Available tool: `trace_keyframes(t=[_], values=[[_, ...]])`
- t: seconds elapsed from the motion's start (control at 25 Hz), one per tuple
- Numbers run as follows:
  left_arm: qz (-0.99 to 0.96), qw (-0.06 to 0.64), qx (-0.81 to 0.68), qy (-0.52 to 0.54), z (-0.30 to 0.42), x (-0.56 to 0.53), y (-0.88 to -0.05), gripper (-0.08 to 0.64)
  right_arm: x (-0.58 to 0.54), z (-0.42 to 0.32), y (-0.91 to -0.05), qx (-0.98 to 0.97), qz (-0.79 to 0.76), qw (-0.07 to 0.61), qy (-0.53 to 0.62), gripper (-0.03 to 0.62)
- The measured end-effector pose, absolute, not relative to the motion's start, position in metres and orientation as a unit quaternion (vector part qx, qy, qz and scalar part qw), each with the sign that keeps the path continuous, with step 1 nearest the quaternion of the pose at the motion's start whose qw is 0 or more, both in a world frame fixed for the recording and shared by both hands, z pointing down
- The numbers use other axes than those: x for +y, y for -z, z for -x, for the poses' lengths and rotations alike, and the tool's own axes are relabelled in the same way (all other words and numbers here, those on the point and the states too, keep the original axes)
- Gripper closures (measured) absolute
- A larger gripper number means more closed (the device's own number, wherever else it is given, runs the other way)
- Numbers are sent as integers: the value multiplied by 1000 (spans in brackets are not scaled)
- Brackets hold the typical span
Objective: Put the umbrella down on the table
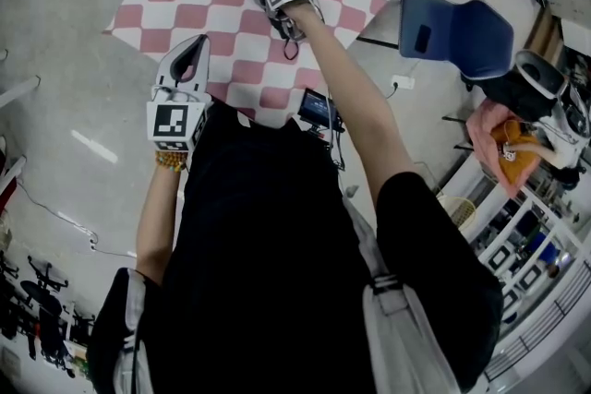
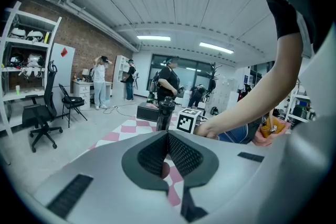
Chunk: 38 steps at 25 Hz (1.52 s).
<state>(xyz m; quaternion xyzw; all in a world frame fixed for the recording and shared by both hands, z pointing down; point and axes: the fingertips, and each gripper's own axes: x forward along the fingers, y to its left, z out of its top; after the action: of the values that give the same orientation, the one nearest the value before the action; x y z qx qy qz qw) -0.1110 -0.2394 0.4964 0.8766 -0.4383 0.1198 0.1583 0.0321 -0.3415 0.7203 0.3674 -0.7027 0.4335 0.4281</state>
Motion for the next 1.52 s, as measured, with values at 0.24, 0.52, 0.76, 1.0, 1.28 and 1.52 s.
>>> trace_keyframes(t=[0.24,0.52,0.76,1.0,1.28,1.52], values=[[-879,153,-435,-123,109,-235,-494,545,-337,-36,-717,-701,-371,423,-439,327],[-884,145,-428,-122,101,-233,-488,545,-334,-42,-706,-705,-372,420,-434,327],[-889,139,-419,-124,92,-227,-487,545,-333,-49,-689,-715,-378,408,-424,327],[-892,134,-413,-127,84,-223,-485,545,-332,-55,-669,-728,-381,397,-410,327],[-897,124,-405,-124,76,-223,-482,545,-327,-54,-645,-744,-382,383,-391,327],[-900,118,-401,-125,71,-223,-478,545,-321,-56,-619,-761,-389,376,-358,327]])
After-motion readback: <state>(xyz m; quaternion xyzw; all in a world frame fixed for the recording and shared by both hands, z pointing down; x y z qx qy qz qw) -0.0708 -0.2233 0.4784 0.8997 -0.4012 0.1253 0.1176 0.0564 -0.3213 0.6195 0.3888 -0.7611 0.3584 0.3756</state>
